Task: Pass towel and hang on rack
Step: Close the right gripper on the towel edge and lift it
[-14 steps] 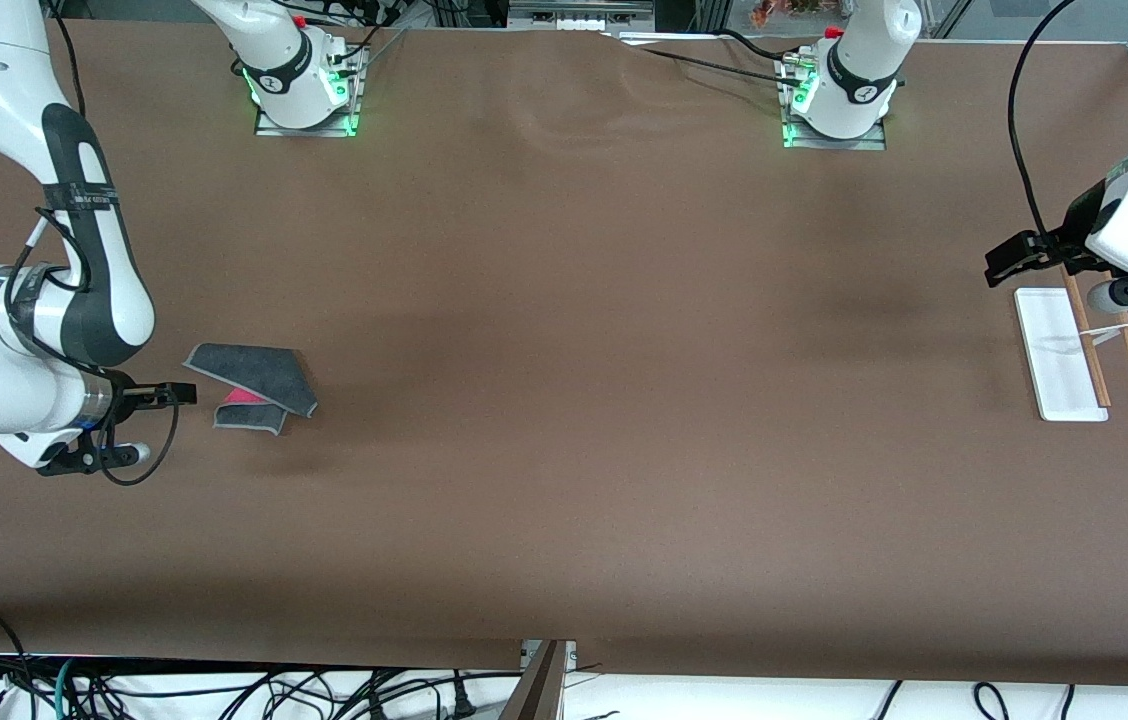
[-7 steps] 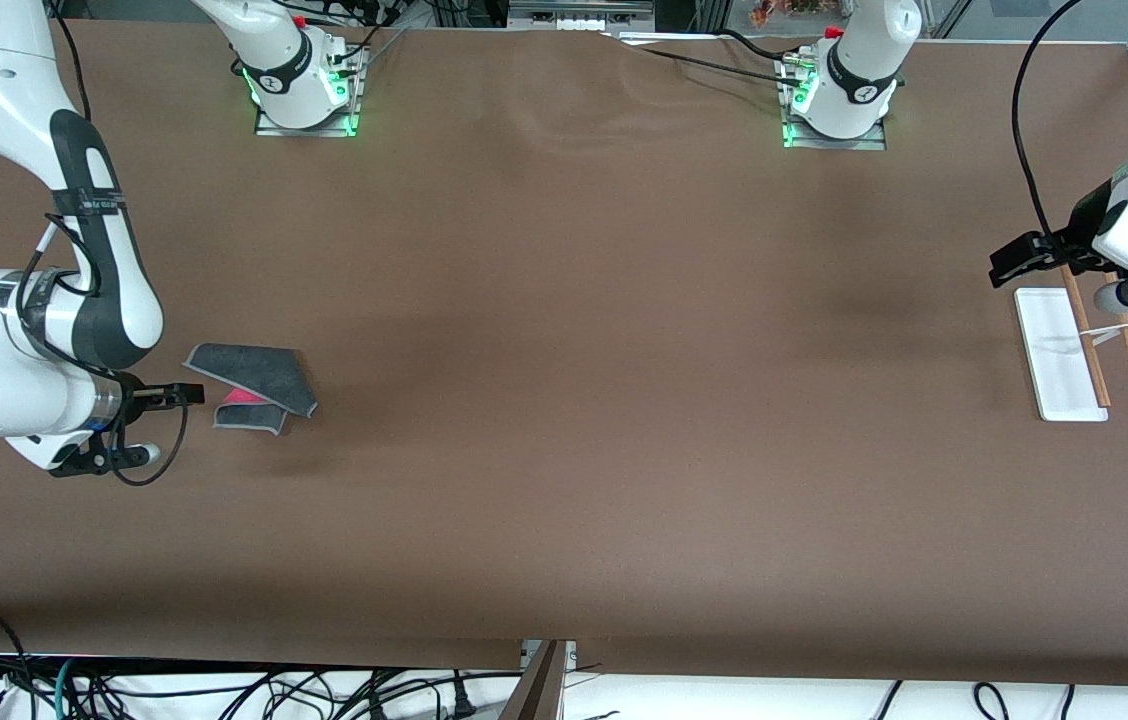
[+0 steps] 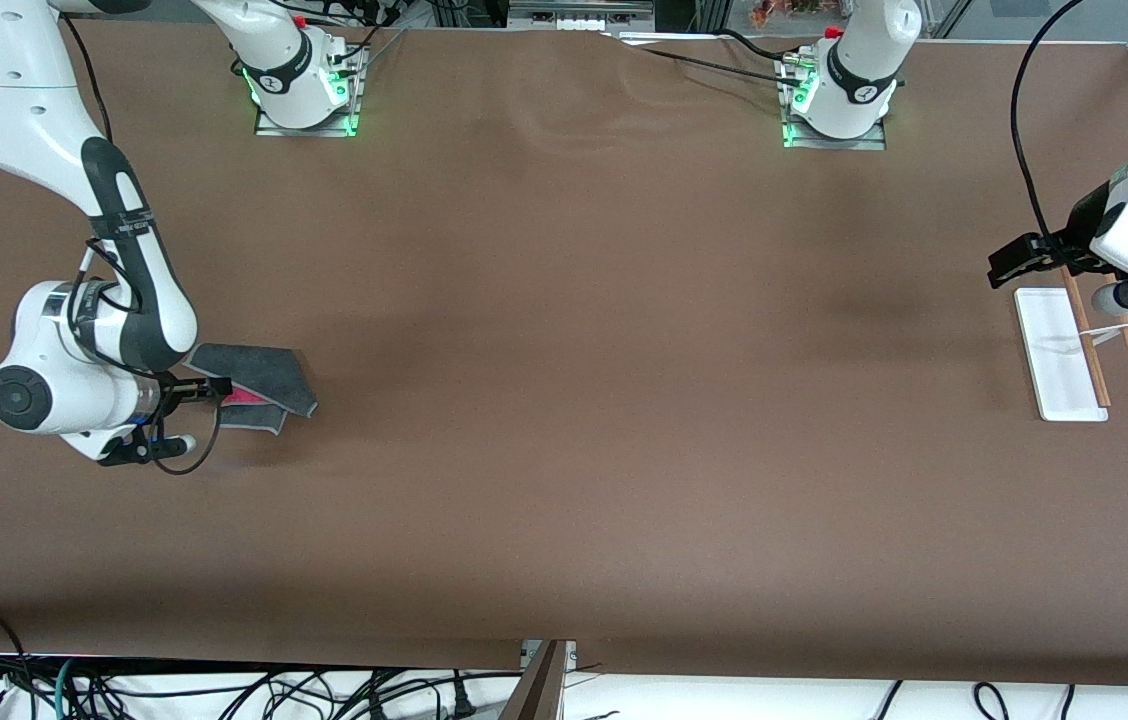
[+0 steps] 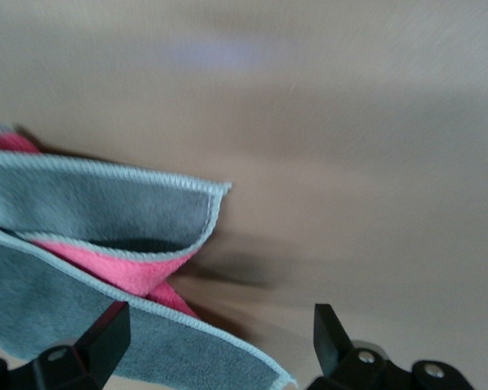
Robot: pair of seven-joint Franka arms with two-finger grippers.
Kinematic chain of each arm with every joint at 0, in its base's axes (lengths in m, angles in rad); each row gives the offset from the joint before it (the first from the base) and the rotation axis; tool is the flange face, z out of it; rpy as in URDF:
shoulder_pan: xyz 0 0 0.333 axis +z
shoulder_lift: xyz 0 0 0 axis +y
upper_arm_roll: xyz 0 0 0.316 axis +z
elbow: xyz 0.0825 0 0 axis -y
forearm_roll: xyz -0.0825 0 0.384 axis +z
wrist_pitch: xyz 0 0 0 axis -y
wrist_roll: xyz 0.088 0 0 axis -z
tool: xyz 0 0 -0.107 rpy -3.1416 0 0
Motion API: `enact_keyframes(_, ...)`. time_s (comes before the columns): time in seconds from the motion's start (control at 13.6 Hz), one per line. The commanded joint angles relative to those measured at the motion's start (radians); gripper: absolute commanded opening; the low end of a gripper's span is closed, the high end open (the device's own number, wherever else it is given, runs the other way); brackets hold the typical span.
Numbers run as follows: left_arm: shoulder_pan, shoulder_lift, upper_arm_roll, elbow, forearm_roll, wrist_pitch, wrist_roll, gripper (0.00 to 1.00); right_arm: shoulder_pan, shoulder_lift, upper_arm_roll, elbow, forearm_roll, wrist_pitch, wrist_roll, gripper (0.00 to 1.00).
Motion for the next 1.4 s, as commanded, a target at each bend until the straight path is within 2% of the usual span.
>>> enact_keyframes(0.0, 0.003, 0.008, -0.002, 0.013, -0.016, -0.005, -0.001, 1.00, -0.005, -0.034, -0.018, -0.068, 0.010, 0.016, -0.070, 1.00)
enact_keyframes(0.44, 0.003, 0.009, -0.002, 0.013, -0.016, -0.005, -0.002, 1.00, -0.008, -0.040, -0.041, -0.105, 0.011, 0.008, -0.098, 1.00)
enact_keyframes(0.66, 0.003, 0.009, -0.006, 0.013, -0.016, -0.005, -0.004, 1.00, -0.006, -0.040, -0.041, -0.105, 0.054, -0.027, -0.098, 0.99)
enact_keyframes(0.74, 0.003, 0.011, -0.006, 0.013, -0.016, -0.005, -0.005, 1.00, -0.005, -0.040, -0.040, -0.105, 0.056, -0.030, -0.094, 0.93)
enact_keyframes(0.88, 0.003, 0.011, -0.007, 0.013, -0.016, -0.005, -0.005, 1.00, -0.002, -0.040, -0.040, -0.105, 0.056, -0.055, -0.086, 0.51)
enact_keyframes(1.1, 0.003, 0.011, -0.007, 0.015, -0.016, -0.005, -0.005, 1.00, 0.003, -0.025, -0.035, -0.105, 0.059, -0.055, -0.081, 0.08)
enact_keyframes(1.18, 0.003, 0.011, -0.007, 0.013, -0.016, -0.005, -0.005, 1.00, 0.004, -0.023, -0.032, -0.105, 0.086, -0.056, -0.081, 0.00)
enact_keyframes(1.32, 0.003, 0.012, -0.007, 0.013, -0.016, -0.005, -0.004, 1.00, 0.009, -0.023, -0.023, -0.102, 0.132, -0.065, -0.064, 0.00)
